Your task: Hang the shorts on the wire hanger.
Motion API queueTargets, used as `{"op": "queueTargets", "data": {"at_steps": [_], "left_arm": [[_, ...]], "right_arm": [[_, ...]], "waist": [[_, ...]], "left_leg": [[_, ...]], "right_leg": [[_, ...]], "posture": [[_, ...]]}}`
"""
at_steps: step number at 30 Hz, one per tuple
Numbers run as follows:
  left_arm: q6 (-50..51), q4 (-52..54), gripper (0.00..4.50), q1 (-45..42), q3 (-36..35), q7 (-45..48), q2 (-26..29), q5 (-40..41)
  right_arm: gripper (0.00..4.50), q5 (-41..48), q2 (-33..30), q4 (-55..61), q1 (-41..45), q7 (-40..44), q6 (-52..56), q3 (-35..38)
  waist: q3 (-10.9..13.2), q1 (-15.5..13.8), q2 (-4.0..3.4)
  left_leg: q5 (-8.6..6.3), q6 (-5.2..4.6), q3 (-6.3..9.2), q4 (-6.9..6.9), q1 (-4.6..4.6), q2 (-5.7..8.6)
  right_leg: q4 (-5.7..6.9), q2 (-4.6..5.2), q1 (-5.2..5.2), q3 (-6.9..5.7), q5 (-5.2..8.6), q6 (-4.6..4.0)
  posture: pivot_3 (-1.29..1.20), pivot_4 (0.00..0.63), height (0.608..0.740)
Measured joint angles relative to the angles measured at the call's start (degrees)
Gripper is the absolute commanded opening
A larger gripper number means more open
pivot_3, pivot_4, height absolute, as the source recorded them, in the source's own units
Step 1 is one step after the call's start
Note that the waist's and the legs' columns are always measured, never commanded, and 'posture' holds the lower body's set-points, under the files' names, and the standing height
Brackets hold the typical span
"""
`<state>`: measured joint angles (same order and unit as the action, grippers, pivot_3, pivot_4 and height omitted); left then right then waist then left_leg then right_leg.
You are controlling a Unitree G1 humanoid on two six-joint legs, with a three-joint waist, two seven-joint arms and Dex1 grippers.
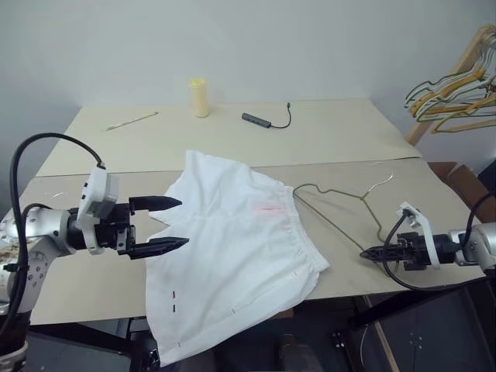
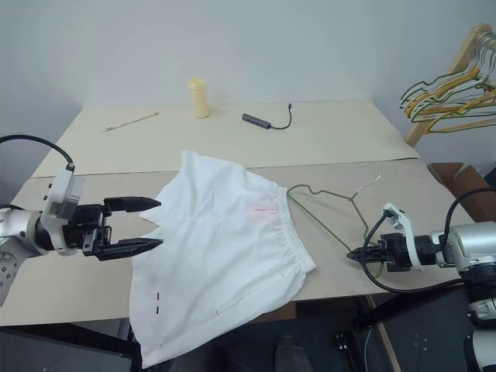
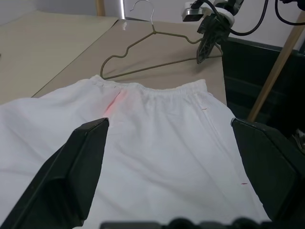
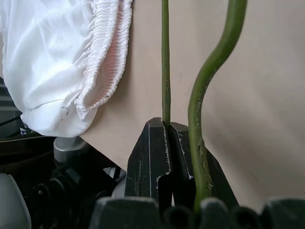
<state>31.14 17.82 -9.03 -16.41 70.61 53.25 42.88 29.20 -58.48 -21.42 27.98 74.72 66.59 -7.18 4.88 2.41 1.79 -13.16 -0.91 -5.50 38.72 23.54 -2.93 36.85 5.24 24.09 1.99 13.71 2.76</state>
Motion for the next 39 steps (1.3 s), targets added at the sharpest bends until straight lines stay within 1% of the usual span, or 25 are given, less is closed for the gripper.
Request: {"op": "queueTargets", "data": {"at_steps": [9,15,26,31,35,39], "left_arm": [[0.4,0.2,4.45,-0.1,0.0,0.1,0.0,0.5],[0.4,0.2,4.45,-1.7,0.0,0.0,0.0,1.8],[0.4,0.3,4.45,-1.7,0.0,0.0,0.0,2.2],[0.4,0.6,4.45,-1.5,0.0,-0.1,0.0,2.2],[0.4,1.0,4.45,-1.2,0.0,-0.2,0.0,2.2],[0.4,1.2,4.45,-1.2,0.0,-0.3,0.0,2.2]], "right_arm": [[0.0,-0.7,0.0,0.0,-0.3,0.1,0.0,-0.3],[0.0,-0.8,0.0,0.1,-0.9,0.7,0.0,-0.3],[0.0,0.1,-1.8,2.2,-1.1,5.6,0.0,-0.4],[0.0,0.1,-2.0,2.3,-1.1,7.3,0.0,-1.7],[0.0,-1.2,-2.4,3.2,-1.0,7.5,-1.3,-4.1],[0.0,-3.2,-0.3,1.1,1.3,7.5,-3.0,-6.3]], "waist": [[0.0,0.0,0.0],[0.0,0.0,0.0],[0.0,0.0,0.0],[0.1,0.0,0.01],[0.1,0.0,0.02],[0.2,0.1,0.0]], "left_leg": [[0.0,0.0,0.0,0.0,0.01,0.0],[0.0,0.0,0.0,-0.01,0.01,0.0],[0.0,0.0,0.0,-0.01,0.01,0.0],[-0.01,0.0,0.0,-0.01,0.02,0.0],[-0.01,0.0,0.0,-0.01,0.02,0.0],[-0.01,0.0,-0.02,-0.01,0.0,-0.01]], "right_leg": [[-0.01,0.0,0.0,0.0,0.0,-0.01],[-0.02,-0.01,0.0,0.0,0.0,0.0],[-0.03,0.0,0.0,-0.01,0.0,0.0],[-0.03,0.0,0.02,-0.01,0.01,-0.01],[-0.03,0.0,0.02,-0.01,0.02,-0.03],[-0.03,-0.02,0.03,0.01,0.03,-0.04]], "posture": [[-0.04,0.094,0.74],[-0.04,0.091,0.74],[-0.04,0.09,0.74],[-0.03,0.095,0.74],[-0.03,0.098,0.74],[-0.03,0.098,0.74]]}}
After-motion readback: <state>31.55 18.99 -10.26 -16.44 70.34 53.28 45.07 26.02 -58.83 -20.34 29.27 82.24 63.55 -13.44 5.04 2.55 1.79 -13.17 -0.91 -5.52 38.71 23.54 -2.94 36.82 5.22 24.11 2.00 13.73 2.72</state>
